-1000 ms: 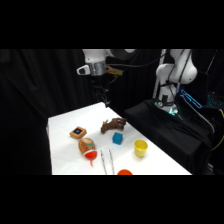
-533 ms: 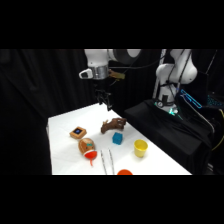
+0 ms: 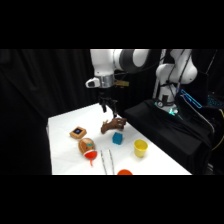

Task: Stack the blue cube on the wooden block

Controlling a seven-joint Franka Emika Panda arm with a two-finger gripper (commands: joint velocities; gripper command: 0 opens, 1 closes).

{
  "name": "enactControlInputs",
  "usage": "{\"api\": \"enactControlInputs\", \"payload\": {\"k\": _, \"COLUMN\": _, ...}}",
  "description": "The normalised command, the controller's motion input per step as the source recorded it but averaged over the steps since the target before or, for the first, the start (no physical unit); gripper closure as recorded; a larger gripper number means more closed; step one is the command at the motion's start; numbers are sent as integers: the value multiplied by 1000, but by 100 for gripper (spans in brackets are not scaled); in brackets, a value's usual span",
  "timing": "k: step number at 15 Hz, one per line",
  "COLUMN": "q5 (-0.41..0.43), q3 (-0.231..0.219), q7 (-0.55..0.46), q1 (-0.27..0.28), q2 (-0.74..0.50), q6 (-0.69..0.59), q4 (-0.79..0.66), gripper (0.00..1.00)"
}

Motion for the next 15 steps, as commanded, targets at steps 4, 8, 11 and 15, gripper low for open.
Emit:
{"api": "enactControlInputs", "payload": {"k": 4, "q5": 89, "q3": 36, "q7": -227, "q1": 29, "q2": -14, "q6": 303, "q4": -187, "gripper": 0}}
{"api": "enactControlInputs", "payload": {"k": 8, "q5": -25, "q3": 34, "q7": -122, "q1": 19, "q2": 60, "q6": 403, "q4": -159, "gripper": 0}}
{"api": "enactControlInputs", "payload": {"k": 11, "q5": -107, "q3": 40, "q7": -78, "q1": 12, "q2": 44, "q6": 416, "q4": -166, "gripper": 0}}
{"api": "enactControlInputs", "payload": {"k": 15, "q5": -167, "q3": 26, "q7": -46, "q1": -7, "q2": 59, "q6": 357, "q4": -135, "gripper": 0}}
